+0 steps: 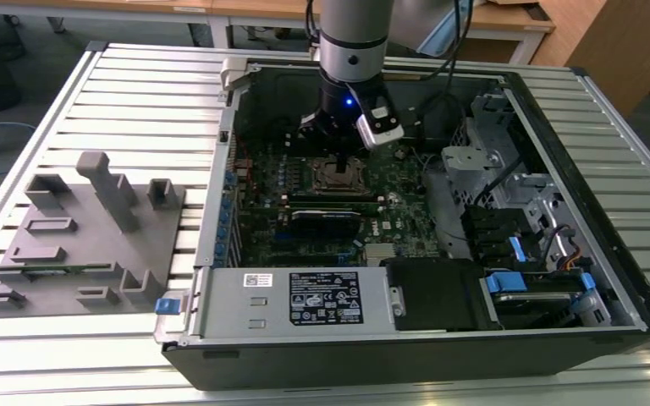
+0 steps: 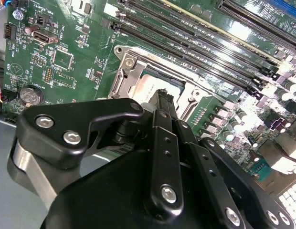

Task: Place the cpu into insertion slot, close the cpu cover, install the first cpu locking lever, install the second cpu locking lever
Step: 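Install the second cpu locking lever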

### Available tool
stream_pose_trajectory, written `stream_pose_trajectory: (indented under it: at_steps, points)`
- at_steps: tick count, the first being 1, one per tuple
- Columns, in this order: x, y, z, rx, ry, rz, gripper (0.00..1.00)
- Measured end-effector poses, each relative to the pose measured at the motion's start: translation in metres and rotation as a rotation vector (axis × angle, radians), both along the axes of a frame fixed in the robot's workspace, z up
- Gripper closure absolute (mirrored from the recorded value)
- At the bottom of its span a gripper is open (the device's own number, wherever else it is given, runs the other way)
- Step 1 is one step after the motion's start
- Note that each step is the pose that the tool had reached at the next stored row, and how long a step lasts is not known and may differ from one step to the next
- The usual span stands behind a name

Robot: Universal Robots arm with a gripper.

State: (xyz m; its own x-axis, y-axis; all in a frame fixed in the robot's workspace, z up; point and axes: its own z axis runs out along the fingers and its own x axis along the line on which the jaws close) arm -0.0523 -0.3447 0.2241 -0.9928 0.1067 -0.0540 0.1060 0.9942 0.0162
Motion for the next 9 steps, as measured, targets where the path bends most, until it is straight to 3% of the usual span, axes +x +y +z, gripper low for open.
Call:
stream_pose_trajectory:
  at_steps: [6,9]
  points:
    - [0.0001,0.0,0.0005,-0.0004,0.0003,0.0,0.9]
    - [0.0,0.0,0.0051,0.0001,0.0,0.0,0.9]
